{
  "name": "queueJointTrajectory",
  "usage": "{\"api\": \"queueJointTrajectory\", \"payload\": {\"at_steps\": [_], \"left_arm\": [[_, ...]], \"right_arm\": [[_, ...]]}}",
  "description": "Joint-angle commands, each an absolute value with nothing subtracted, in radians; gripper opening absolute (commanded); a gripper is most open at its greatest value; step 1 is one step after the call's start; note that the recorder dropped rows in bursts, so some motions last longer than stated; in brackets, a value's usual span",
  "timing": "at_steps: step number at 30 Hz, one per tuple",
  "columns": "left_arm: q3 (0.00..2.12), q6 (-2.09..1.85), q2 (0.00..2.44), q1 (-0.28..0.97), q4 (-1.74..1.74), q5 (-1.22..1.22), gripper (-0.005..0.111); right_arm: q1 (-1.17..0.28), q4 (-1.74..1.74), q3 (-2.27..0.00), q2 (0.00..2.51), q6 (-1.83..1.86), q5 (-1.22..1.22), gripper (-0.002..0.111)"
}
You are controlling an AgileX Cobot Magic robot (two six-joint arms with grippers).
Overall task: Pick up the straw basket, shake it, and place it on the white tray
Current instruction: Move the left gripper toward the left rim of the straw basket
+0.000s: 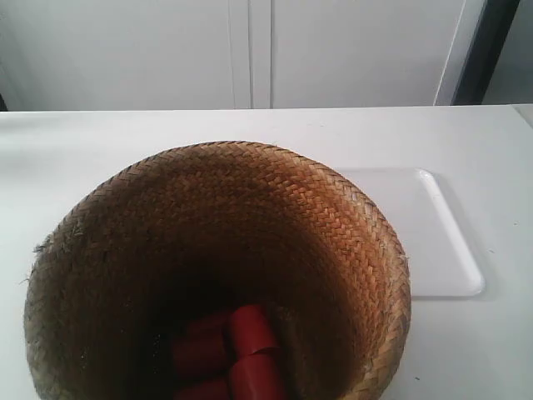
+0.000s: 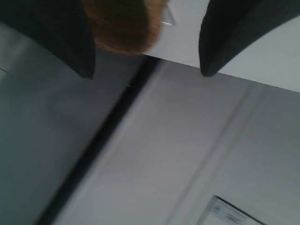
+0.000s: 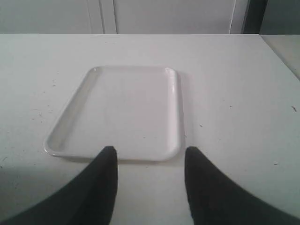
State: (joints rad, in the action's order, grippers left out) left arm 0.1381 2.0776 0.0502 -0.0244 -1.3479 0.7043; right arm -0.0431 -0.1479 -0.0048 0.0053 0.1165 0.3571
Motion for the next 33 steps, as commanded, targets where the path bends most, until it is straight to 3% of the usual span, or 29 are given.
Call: {"api": "queueJointTrajectory", "payload": {"at_steps": [1,5,9,14,19,21,23,25,28,31,33], "left_arm": [[0.181,2.120,0.134,-0.028,-1.379,0.988,0.067],[0.182,2.120,0.215,-0.028,-1.490,1.073,0.067],[0.247,2.088,0.244,-0.028,-1.371,0.965,0.067],[0.365,1.408,0.244,-0.028,-1.225,0.759,0.067],[0.414,0.909,0.251,-0.030,-0.912,0.391,0.056],[0.419,0.628,0.265,-0.030,-0.757,0.344,0.049],[0.423,0.250,0.288,-0.030,-0.731,0.351,0.049],[0.423,0.122,0.293,-0.024,-0.731,0.281,0.049],[0.510,0.343,0.334,0.059,-0.454,-0.014,0.048],[0.718,0.254,0.500,0.201,-0.323,-0.639,0.049],[0.812,0.252,0.566,0.245,-0.159,-0.879,0.057]], "right_arm": [[-0.040,-0.137,0.000,0.000,0.116,0.353,0.043],[-0.040,-0.137,0.000,0.000,0.116,0.353,0.043],[-0.040,-0.137,0.000,0.000,0.116,0.353,0.043],[-0.040,-0.137,0.000,0.000,0.116,0.353,0.043],[-0.040,-0.141,0.000,0.000,0.116,0.353,0.043],[-0.040,-0.141,0.000,0.000,0.116,0.353,0.043],[-0.040,-0.141,0.000,0.000,0.116,0.353,0.043],[-0.040,-0.141,0.000,0.000,0.116,0.353,0.043],[-0.040,-0.141,0.000,0.000,0.116,0.353,0.043],[-0.040,-0.141,0.000,0.000,0.116,0.353,0.043],[-0.040,-0.141,0.000,0.000,0.116,0.353,0.043]]}}
